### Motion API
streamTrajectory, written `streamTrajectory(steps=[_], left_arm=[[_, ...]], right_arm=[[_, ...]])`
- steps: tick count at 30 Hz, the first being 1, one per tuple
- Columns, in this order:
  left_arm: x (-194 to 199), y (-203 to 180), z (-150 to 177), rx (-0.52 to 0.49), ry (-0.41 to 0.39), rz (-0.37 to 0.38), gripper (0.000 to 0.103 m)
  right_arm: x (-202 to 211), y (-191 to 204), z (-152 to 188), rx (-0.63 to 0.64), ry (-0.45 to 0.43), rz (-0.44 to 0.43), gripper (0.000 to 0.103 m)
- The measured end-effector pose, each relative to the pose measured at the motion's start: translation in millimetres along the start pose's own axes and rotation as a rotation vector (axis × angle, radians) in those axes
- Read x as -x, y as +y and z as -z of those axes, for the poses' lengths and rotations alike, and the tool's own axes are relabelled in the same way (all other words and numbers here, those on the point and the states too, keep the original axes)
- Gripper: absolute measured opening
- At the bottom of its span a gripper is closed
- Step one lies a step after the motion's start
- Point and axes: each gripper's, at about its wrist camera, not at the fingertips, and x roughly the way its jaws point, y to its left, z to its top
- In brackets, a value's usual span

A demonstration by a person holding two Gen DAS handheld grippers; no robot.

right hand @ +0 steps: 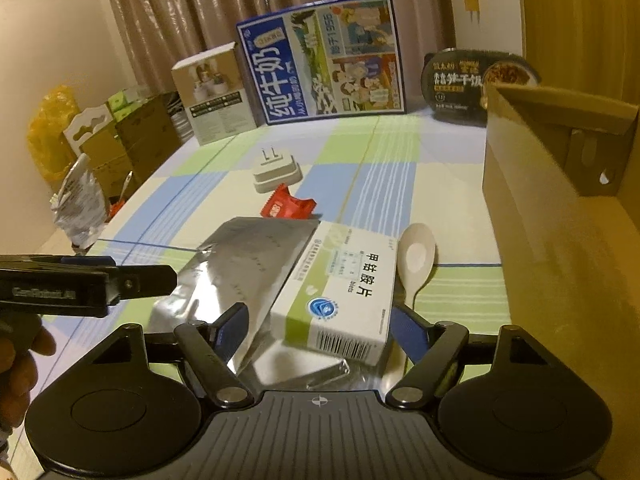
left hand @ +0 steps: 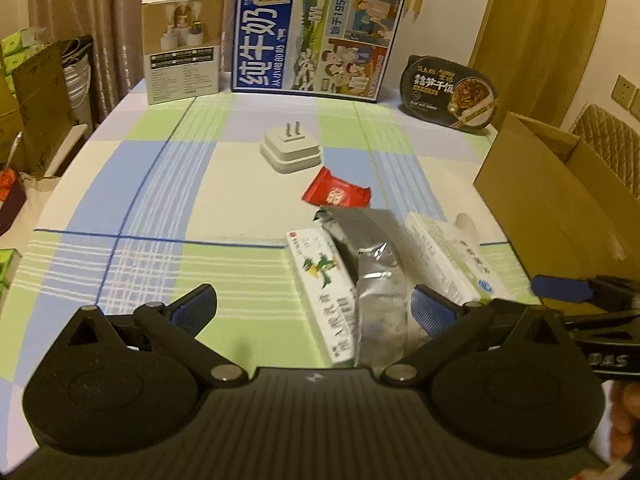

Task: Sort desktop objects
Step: 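Grasp the white medicine box with the right tool while the left tool approaches the silver foil bag, then grasp the silver foil bag with the left tool while the right tool lifts the white box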

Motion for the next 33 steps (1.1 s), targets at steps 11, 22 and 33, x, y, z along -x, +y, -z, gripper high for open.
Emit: streamTrajectory(steps=[11, 22, 33], left_arm=[[-26, -19, -14, -0.045, 0.017, 0.094, 0.101], [-39, -13, -12, -0.055, 0.056, 0.11, 0.098], [-33, 0, -7, -0.078, 0.069, 0.077, 0.097]], right_arm=[[-28, -20, -1, -0.071, 0.069, -0.009, 0.074], [-26, 1, 3, 0.048, 0.069, -0.026, 0.072], [-18, 16, 14, 0.148, 0.078, 0.026, 0.072]])
